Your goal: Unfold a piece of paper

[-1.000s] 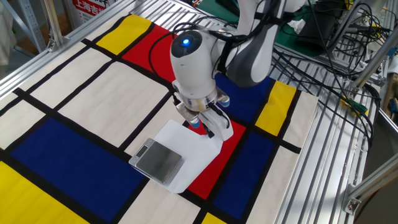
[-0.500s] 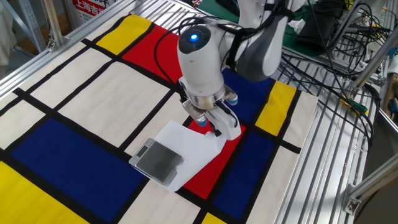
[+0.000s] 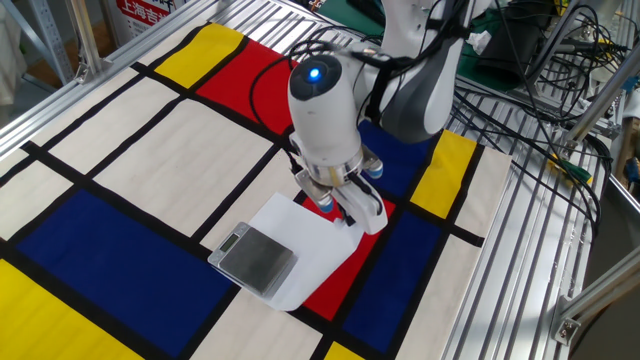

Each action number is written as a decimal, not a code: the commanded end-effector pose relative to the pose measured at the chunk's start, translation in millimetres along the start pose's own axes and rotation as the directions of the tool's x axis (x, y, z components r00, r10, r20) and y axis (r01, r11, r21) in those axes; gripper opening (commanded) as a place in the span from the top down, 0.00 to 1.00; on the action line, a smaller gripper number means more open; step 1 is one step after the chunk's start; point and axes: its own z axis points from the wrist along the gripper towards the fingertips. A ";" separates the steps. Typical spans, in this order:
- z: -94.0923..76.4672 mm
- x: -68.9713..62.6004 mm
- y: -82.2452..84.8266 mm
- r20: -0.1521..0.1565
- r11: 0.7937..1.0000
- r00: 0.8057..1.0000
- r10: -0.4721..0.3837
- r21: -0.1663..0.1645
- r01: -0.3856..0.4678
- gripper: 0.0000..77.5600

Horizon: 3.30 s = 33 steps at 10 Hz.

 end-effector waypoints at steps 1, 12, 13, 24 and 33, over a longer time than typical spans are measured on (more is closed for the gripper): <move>1.8 -2.7 1.2 -0.002 1.000 1.000 -0.010 -0.001 0.010 0.99; 2.1 -5.4 2.0 -0.016 0.998 0.999 0.042 -0.047 -0.043 0.99; 2.1 -5.4 2.0 -0.022 0.997 0.999 0.046 -0.054 -0.047 0.99; 2.1 -5.4 2.0 -0.043 0.996 0.999 -0.022 -0.088 0.018 0.99; 2.1 -5.4 2.0 -0.029 0.998 0.999 -0.022 -0.054 0.020 0.99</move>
